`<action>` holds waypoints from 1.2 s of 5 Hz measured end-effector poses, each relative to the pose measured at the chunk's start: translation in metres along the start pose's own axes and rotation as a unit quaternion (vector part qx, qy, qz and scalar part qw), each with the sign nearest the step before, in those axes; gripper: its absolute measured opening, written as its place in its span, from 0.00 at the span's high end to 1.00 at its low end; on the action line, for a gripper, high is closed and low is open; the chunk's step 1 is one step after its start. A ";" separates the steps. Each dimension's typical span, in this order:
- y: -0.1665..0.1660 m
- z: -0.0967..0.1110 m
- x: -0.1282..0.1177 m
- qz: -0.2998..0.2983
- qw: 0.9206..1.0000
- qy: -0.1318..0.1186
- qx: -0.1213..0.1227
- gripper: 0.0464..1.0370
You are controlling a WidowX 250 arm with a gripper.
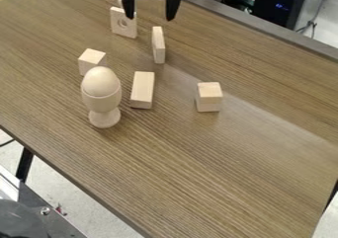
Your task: Put the cube on top of the rectangle
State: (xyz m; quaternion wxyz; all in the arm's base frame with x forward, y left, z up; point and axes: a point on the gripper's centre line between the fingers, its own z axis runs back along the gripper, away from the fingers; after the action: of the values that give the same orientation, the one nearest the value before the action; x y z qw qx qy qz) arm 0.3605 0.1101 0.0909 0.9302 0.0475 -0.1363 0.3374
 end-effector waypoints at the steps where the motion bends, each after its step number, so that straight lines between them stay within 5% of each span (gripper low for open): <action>1: -0.003 0.004 -0.019 0.000 1.000 0.008 -0.004 0.04; 6: -0.071 0.002 -0.090 -0.028 0.996 0.073 -0.043 0.04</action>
State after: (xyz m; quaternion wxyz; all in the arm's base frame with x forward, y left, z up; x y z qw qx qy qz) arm 0.3399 0.0000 0.0676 0.9479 -0.0133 -0.0806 0.3080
